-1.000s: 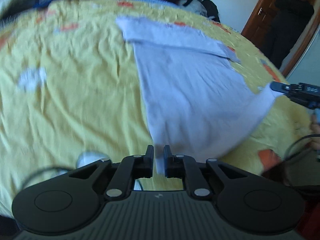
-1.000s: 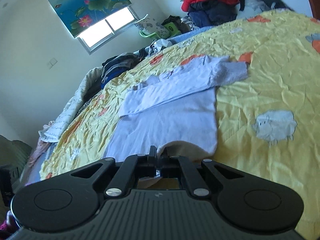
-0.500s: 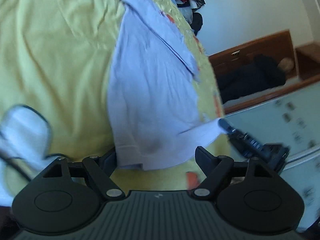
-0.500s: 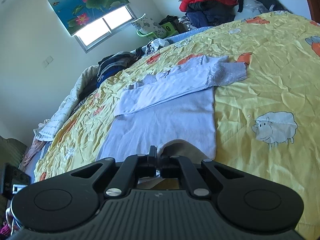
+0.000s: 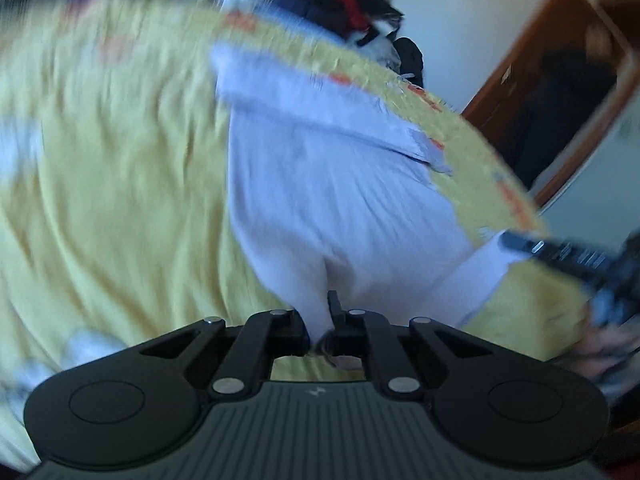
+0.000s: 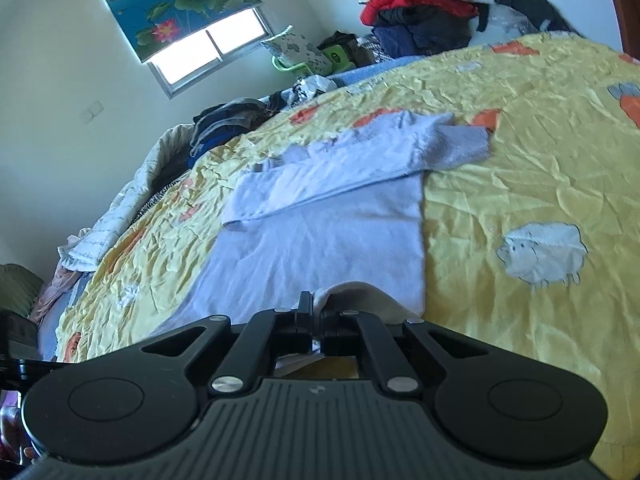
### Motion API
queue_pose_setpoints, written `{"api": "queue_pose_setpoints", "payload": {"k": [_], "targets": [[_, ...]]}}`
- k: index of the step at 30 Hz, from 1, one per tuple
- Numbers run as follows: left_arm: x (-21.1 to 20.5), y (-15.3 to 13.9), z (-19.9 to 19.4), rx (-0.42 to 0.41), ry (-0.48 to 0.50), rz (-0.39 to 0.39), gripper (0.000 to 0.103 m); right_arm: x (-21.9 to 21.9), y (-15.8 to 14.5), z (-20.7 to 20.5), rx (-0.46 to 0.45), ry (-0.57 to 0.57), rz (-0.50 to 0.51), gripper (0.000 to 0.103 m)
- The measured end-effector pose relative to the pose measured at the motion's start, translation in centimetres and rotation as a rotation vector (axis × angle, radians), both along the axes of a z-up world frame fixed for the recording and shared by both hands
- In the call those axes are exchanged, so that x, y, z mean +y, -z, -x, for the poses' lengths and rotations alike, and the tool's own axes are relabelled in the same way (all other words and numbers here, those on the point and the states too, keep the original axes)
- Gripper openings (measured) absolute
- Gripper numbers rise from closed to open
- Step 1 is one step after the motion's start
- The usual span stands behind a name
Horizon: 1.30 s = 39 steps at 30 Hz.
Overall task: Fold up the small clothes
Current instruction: 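Lift the hem with both grippers and fold it toward the collar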
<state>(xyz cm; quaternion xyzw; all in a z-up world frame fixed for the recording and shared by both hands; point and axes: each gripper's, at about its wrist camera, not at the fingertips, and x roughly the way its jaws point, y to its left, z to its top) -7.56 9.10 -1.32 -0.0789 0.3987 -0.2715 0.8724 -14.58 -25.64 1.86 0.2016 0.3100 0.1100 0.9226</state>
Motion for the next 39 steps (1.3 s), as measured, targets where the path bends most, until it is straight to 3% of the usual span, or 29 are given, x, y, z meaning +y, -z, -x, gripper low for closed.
{"api": "queue_pose_setpoints", "payload": {"k": [4, 6, 13, 21, 39], "targets": [[-2.7, -2.3, 0.4, -0.201, -0.012, -0.165, 0.007, 1.2, -1.2, -0.4, -0.056, -0.011, 0.051, 0.005], [-3.3, -2.9, -0.1, -0.232, -0.023, -0.171, 0.007, 1.8, -1.7, -0.8, -0.084, 0.004, 0.095, 0.005], [-3.7, -4.2, -2.5, -0.213, -0.055, -0.068, 0.007, 2.6, -2.5, -2.7, -0.166, 0.078, 0.196, 0.005], [-5.4, -4.3, -5.8, -0.202, -0.113, -0.133, 0.007, 1.6, -2.5, -5.1, -0.184, 0.141, 0.162, 0.005], [-6.8, -3.1, -10.7, -0.164, -0.193, -0.178, 0.007, 0.9, -0.9, -8.6, -0.166, 0.221, 0.094, 0.005]]}}
